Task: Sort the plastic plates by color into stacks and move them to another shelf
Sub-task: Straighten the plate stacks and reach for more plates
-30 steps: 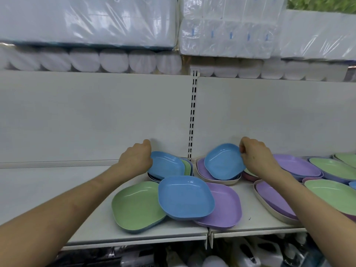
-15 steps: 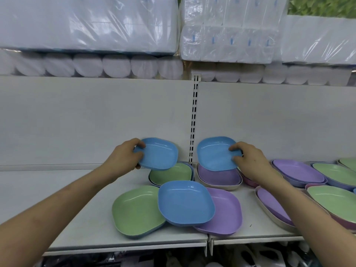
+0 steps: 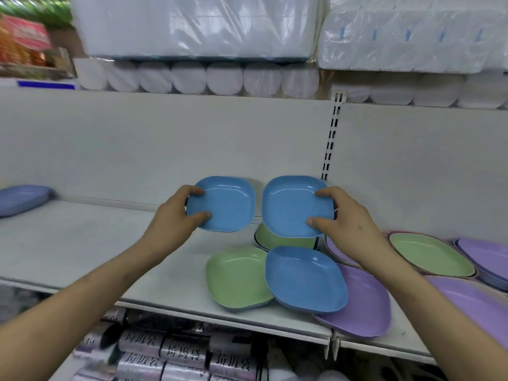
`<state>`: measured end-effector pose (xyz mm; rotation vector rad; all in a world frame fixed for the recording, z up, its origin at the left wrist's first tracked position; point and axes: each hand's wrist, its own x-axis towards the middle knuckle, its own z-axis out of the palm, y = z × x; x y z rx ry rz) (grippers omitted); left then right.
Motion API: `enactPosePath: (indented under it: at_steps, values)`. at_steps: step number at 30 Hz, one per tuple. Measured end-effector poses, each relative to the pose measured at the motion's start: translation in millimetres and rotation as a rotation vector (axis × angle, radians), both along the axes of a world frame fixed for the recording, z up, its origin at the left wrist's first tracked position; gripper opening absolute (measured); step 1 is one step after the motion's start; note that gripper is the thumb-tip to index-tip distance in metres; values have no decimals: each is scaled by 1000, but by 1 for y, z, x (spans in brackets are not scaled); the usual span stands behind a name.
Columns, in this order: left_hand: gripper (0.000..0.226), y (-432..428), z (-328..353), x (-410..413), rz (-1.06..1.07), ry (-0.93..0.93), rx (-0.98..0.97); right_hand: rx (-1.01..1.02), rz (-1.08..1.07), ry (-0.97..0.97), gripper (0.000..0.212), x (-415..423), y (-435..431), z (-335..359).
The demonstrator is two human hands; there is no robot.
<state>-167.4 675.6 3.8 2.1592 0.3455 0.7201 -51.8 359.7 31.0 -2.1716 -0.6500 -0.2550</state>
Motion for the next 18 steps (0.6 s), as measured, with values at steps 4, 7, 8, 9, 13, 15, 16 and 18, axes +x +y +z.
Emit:
enactPosePath:
  at_steps: [4, 7, 8, 9, 13, 15, 16, 18]
  values:
    - [38, 24, -3, -32, 69, -12, -2, 10, 64, -17, 54, -16, 33, 1]
    - [38, 48, -2, -61, 118, -22, 1, 6, 100, -31, 55, -32, 66, 4]
    - [38, 57, -2, -72, 136, -24, 8, 3, 114, -31, 56, -38, 78, 5]
    - [38, 67, -1, -84, 156, -22, 19, -2, 131, -34, 56, -44, 92, 6]
    - [40, 111, 3, -137, 233, -21, 39, 14, 216, -47, 55, -74, 150, 8]
    - [40, 135, 4, -167, 267, -26, 47, 22, 257, -43, 56, -94, 182, 7]
    - [41, 147, 5, -184, 288, -28, 56, 27, 278, -38, 55, -105, 200, 7]
    - [43, 172, 6, -218, 339, -26, 82, 33, 325, -34, 54, -128, 236, 5]
